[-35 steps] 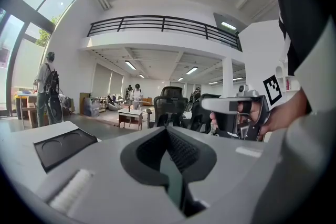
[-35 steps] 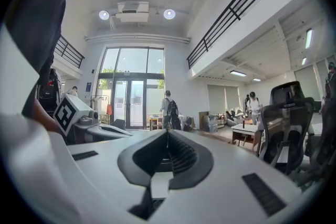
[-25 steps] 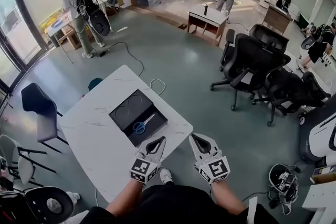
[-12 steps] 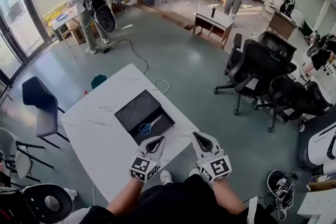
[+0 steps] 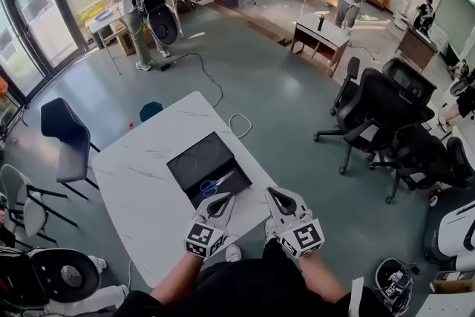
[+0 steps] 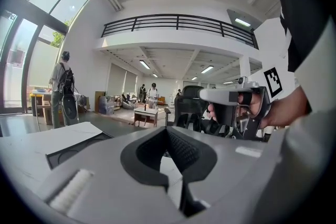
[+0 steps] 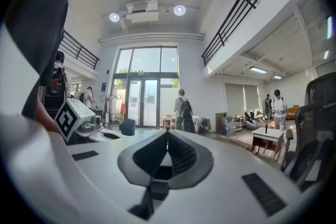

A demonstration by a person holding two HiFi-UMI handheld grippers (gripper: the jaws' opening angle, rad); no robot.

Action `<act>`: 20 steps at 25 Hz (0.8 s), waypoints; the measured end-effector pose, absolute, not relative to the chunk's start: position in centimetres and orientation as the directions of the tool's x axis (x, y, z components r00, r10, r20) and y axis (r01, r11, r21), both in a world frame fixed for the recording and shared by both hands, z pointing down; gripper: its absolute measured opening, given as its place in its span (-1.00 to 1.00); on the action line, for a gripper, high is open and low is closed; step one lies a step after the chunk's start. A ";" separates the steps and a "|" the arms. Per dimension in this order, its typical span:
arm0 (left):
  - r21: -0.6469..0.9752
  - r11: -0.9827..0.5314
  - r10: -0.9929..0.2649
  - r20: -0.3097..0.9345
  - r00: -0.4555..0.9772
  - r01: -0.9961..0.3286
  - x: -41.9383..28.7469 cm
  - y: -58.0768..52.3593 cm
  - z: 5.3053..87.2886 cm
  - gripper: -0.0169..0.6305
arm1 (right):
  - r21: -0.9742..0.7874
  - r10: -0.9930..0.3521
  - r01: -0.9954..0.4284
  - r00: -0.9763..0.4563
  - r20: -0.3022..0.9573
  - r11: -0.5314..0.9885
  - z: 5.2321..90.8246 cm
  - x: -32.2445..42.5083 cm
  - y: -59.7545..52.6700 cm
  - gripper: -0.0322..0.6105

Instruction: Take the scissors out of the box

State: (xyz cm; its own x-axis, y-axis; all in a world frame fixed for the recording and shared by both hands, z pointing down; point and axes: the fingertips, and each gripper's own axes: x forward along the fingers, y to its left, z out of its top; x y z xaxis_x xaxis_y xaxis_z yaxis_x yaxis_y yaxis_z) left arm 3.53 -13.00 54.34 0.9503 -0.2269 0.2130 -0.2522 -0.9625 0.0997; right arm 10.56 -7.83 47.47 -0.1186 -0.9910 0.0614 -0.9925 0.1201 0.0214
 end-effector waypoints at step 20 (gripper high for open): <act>0.025 -0.829 -0.531 0.278 0.800 -0.559 7.3 -19.2 53.9 -0.92 | -0.057 -0.900 -0.900 -0.435 0.032 0.433 48.2 17.0 -17.2 -0.88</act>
State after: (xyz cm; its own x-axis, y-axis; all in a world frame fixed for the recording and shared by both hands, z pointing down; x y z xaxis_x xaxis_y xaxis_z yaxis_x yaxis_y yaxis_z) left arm 7.32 -19.22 53.94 0.8004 -0.5311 0.2779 -0.5587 -0.8290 0.0250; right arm 17.04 -17.25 48.17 -0.4351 -0.8998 0.0324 -0.8996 0.4330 -0.0567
